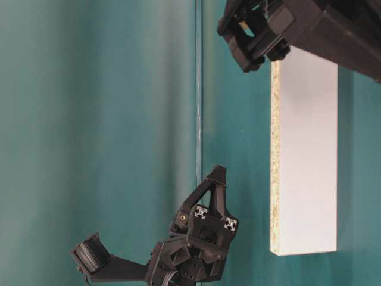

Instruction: Insert the rod into the hole on the wooden board.

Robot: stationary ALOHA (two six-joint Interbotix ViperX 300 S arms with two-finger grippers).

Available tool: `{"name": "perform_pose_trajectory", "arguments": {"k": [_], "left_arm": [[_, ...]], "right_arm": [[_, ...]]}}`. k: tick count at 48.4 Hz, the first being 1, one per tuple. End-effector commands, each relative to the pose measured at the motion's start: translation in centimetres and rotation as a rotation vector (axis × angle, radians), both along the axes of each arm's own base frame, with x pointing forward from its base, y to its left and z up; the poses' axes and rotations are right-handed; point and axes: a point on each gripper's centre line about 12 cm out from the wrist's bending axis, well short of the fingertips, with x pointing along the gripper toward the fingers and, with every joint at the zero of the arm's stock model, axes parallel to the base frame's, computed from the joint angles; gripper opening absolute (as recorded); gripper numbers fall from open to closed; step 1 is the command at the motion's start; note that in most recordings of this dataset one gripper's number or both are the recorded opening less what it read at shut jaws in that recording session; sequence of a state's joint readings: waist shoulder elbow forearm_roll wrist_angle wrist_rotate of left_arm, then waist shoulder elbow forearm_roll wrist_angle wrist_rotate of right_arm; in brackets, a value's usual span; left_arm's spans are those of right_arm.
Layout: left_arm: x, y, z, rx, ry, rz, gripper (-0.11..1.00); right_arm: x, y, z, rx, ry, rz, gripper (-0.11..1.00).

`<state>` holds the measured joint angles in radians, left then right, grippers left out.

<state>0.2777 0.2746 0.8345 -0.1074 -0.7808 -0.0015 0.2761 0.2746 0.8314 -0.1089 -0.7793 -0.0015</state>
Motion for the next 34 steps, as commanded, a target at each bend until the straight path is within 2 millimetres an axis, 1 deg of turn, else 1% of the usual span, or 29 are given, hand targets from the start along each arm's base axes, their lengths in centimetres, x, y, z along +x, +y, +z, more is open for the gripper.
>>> {"name": "perform_pose_trajectory", "arguments": {"k": [1,2,3,6,9,14,16,18,20,23,25,27,31,34], "left_arm": [[1.1,-0.5,3.4,0.055,-0.078,-0.056,0.24],[1.2,-0.5,3.7,0.056,-0.079,-0.056,0.24],[1.2,-0.5,3.8,0.057,-0.077,-0.056,0.22],[1.2,-0.3,4.3,0.057,-0.061,-0.055,0.10],[1.1,-0.4,4.4,0.050,-0.033,-0.058,0.09],[1.1,-0.8,4.9,0.034,0.002,-0.070,0.09],[1.1,-1.2,5.2,0.033,0.007,-0.081,0.10],[1.1,-1.6,5.7,0.037,0.006,-0.093,0.11],[1.1,-1.9,6.3,0.039,0.003,-0.102,0.18],[0.9,-2.5,7.0,0.043,0.010,-0.118,0.34],[0.8,-2.8,7.4,0.037,0.025,-0.126,0.48],[0.6,-3.1,7.7,0.026,0.055,-0.135,0.60],[0.2,-3.8,8.1,0.007,0.114,-0.157,0.82],[-0.1,-4.5,8.3,-0.002,0.151,-0.175,0.94]], "right_arm": [[0.5,0.4,1.4,0.029,-0.036,0.001,0.24],[0.5,0.4,1.6,0.028,-0.030,-0.002,0.24],[0.6,0.4,1.7,0.024,-0.022,-0.001,0.22],[0.7,0.4,2.1,0.023,0.012,-0.009,0.09],[0.8,0.4,2.6,0.019,0.061,-0.021,0.02],[1.1,0.3,3.6,0.017,0.133,-0.044,0.02],[1.1,0.3,4.1,0.019,0.155,-0.053,0.05],[1.1,0.2,4.5,0.019,0.179,-0.062,0.11],[1.1,0.2,5.1,0.022,0.189,-0.069,0.18],[1.2,0.1,5.8,0.027,0.204,-0.079,0.34],[1.2,0.2,6.3,0.034,0.214,-0.086,0.44],[1.1,0.2,6.5,0.040,0.237,-0.095,0.51],[1.2,0.1,6.9,0.050,0.291,-0.121,0.62],[1.3,0.1,7.2,0.054,0.349,-0.147,0.63]]}}
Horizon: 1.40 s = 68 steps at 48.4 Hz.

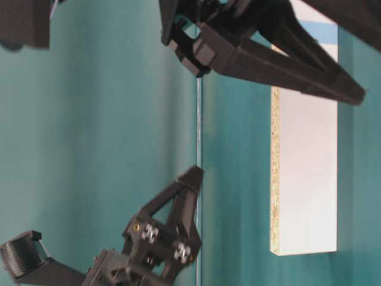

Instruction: Insert the rod into the hole on the wooden board.

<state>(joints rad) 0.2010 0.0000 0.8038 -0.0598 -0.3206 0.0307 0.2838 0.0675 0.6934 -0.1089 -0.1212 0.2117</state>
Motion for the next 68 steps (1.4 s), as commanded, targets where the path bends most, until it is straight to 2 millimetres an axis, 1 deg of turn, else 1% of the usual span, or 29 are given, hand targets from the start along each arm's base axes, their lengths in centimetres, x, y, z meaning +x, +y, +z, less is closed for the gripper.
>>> {"name": "perform_pose_trajectory", "arguments": {"k": [1,3,9,14,20,29,34,39,54,63,68], "left_arm": [[0.0,-0.9,2.1,0.004,0.002,-0.031,0.97],[-0.1,-1.5,2.1,0.000,0.019,-0.046,0.99],[-0.2,-3.1,2.1,-0.008,0.050,-0.090,0.99],[-0.1,-4.7,1.5,-0.015,0.081,-0.133,0.99],[0.1,-5.8,0.5,-0.019,0.110,-0.163,0.99],[0.5,-6.0,-0.9,-0.025,0.145,-0.165,0.99],[0.5,-6.1,-1.5,-0.026,0.159,-0.169,0.99],[0.5,-6.2,-1.7,-0.026,0.165,-0.172,0.99],[0.6,-7.9,-2.0,-0.022,0.169,-0.217,0.99],[0.8,-8.0,-3.2,-0.012,0.118,-0.218,0.99],[0.8,-8.0,-4.1,-0.013,0.124,-0.216,0.99]], "right_arm": [[0.5,0.3,2.1,0.011,0.025,-0.021,0.62],[0.7,0.2,2.2,0.011,0.058,-0.038,0.62],[1.5,0.4,3.2,0.007,0.134,-0.074,0.62],[2.6,0.5,3.9,0.010,0.191,-0.109,0.62],[3.9,0.9,3.8,0.016,0.287,-0.168,0.63],[5.8,1.5,2.8,0.041,0.409,-0.264,0.61],[6.8,1.9,2.7,0.061,0.432,-0.301,0.61],[7.6,2.3,3.0,0.090,0.421,-0.323,0.61],[8.0,2.5,2.6,0.125,0.434,-0.362,0.61],[8.5,2.6,2.8,0.138,0.420,-0.367,0.61],[8.9,2.8,2.8,0.143,0.417,-0.368,0.61]]}}
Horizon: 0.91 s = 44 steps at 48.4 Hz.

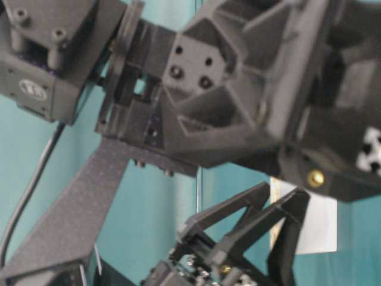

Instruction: Insert the rod into the hole on the wooden board.

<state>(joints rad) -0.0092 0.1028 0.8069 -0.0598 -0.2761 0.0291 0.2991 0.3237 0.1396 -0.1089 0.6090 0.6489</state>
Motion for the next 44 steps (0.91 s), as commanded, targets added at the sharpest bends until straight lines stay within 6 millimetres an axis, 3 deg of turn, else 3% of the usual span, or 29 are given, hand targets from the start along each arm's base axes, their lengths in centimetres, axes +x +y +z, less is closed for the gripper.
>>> {"name": "perform_pose_trajectory", "arguments": {"k": [1,26,44], "left_arm": [[0.3,-0.2,0.1,0.002,-0.021,-0.005,0.99],[0.2,0.1,-0.5,-0.001,-0.009,0.006,0.99],[0.2,0.0,-0.3,-0.002,-0.014,0.002,0.99]], "right_arm": [[0.8,0.7,1.8,0.021,-0.051,0.005,0.61],[2.6,4.3,0.1,0.044,0.024,0.027,0.61],[2.1,4.7,-1.5,0.011,0.080,0.041,0.61]]}}
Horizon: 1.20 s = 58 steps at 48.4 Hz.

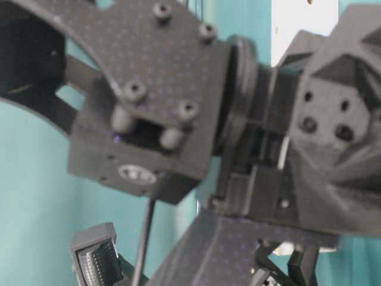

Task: Insert the rod into the hole on the wooden board.
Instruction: 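Move the open right gripper down over the small wooden peg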

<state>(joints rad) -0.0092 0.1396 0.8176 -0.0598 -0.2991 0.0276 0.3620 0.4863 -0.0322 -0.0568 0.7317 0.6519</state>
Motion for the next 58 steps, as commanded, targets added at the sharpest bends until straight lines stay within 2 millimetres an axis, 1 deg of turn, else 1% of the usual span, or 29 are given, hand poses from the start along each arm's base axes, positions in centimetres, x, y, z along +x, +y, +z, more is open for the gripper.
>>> {"name": "perform_pose_trajectory", "arguments": {"k": [1,9,25,58], "left_arm": [[0.5,-0.1,1.1,-0.003,-0.038,-0.001,0.99],[0.5,-0.4,1.1,-0.004,-0.040,-0.008,0.99],[0.4,-0.7,1.1,-0.011,-0.038,-0.010,0.99],[0.5,-1.0,1.1,-0.014,-0.040,-0.016,0.99]], "right_arm": [[0.3,0.4,1.5,0.004,-0.039,0.014,0.61],[0.5,0.5,1.6,0.007,-0.057,0.011,0.61],[0.7,0.5,1.2,0.016,-0.066,-0.004,0.61],[0.6,0.3,0.2,-0.013,-0.052,0.008,0.60]]}}
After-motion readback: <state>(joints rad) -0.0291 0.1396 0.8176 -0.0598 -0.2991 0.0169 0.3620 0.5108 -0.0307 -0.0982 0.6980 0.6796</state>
